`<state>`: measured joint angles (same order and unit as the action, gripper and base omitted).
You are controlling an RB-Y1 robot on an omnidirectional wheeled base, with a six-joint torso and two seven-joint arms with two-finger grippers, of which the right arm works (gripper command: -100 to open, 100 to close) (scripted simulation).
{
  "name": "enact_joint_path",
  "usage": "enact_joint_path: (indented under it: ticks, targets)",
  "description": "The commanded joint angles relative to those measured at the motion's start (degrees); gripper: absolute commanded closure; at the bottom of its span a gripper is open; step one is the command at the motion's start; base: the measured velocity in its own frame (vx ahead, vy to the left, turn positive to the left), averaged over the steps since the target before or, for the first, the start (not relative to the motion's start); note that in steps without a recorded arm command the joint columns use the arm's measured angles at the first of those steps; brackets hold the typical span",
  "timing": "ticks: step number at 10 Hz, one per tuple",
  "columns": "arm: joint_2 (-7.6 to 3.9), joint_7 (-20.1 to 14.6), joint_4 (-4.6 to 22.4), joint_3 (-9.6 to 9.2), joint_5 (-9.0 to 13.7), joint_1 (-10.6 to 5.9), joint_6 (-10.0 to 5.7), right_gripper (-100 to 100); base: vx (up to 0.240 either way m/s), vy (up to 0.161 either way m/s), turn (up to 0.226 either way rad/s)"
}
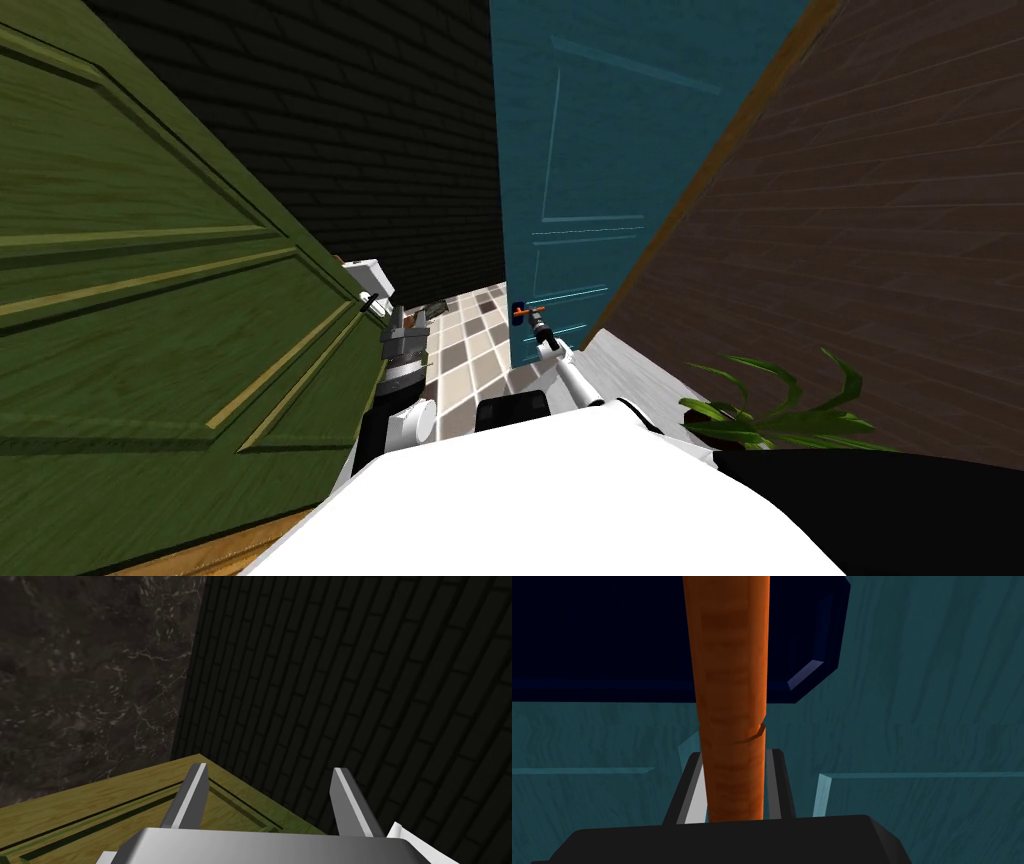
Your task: Push the door open
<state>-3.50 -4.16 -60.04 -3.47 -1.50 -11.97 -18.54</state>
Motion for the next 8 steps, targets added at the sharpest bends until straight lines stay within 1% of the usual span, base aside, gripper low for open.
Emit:
enact_joint_path:
  ticks: [1,4,5,8]
  targets:
    - [-0.62,0.3,-0.5,1.67,0.2,-0.40,0.20,100,0.126,0.118,-0.074]
    - [-0.56,0.7,-0.2,3.19,0.4,-0.56,0.18,100,0.094,0.088,-0.046]
    - [-0.47,1.0,0.0,4.18,0.5,-0.67,0.17,100,0.136,0.117,-0.076]
    - [-0.20,1.5,0.3,6.05,0.7,-0.86,0.15,100,0.127,0.143,-0.082]
